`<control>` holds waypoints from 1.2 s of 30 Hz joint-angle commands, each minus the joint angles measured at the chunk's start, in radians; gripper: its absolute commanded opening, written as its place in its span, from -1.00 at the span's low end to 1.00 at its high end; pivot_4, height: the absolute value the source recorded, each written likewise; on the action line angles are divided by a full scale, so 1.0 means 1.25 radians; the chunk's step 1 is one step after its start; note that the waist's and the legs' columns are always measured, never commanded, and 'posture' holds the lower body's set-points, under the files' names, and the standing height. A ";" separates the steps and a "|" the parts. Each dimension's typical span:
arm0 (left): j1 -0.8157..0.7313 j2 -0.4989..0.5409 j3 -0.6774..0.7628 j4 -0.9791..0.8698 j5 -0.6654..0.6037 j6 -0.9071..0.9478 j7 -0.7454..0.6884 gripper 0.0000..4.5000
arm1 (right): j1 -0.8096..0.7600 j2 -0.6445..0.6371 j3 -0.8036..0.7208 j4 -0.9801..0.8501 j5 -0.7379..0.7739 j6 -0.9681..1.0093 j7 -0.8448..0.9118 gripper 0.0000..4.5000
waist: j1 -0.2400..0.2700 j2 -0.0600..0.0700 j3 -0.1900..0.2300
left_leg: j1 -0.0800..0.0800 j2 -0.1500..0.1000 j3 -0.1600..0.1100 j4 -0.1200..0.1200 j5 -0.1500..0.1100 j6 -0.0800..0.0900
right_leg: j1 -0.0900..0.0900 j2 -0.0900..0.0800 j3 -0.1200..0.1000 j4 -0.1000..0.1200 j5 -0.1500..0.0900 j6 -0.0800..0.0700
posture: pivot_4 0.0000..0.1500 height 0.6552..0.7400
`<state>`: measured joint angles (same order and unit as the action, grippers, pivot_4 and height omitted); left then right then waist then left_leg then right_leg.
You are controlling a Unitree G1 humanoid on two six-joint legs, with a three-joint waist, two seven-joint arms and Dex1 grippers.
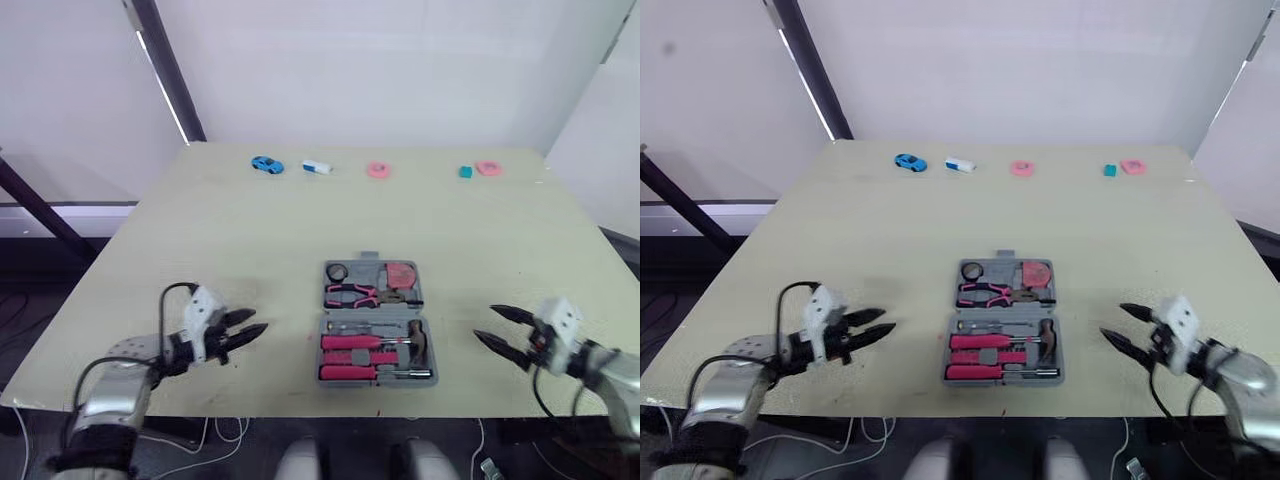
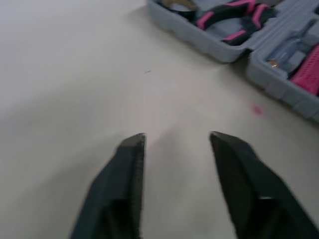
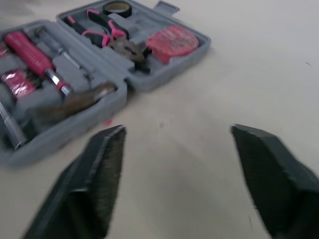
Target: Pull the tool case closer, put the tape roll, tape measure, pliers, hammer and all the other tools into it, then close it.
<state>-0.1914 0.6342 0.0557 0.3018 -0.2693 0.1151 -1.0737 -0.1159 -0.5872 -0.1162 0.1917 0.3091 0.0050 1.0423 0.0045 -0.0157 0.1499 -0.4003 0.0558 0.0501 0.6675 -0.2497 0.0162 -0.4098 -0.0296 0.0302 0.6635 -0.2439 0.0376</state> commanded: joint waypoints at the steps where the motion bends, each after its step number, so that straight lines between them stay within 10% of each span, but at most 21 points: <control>1: -0.064 -0.011 -0.040 0.046 0.023 -0.033 -0.032 -0.74 | -0.071 0.009 0.058 0.034 -0.037 0.019 0.003 -0.13 | 0.000 -0.001 0.000 | 0.000 0.000 0.000 0.000 0.000 0.000 | 0.000 0.000 0.000 0.000 0.000 0.000 | 1.00 1.00; 5: -0.126 -0.029 -0.091 0.116 0.057 -0.060 -0.065 -1.00 | -0.155 0.030 0.120 0.096 -0.074 0.030 0.001 -0.99 | 0.000 -0.001 0.000 | -0.001 0.000 -0.001 0.000 0.000 0.000 | 0.000 0.001 0.000 0.000 0.001 0.001 | 1.00 1.00; 36: -0.284 -0.134 -0.159 0.359 0.145 -0.132 -0.124 -1.00 | -0.286 0.080 0.234 0.237 -0.181 0.010 0.022 -0.99 | -0.015 -0.001 0.000 | -0.002 0.000 -0.002 0.000 0.000 0.000 | -0.001 0.001 -0.001 0.000 0.001 0.001 | 1.00 1.00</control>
<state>-0.5398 0.4724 -0.1314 0.7487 -0.0983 -0.0396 -1.2191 -0.4534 -0.4911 0.1824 0.5024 0.0782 0.0348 1.0640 -0.0139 -0.0165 0.1497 -0.4028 0.0556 0.0477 0.6677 -0.2498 0.0163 -0.4105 -0.0285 0.0292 0.6635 -0.2431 0.0390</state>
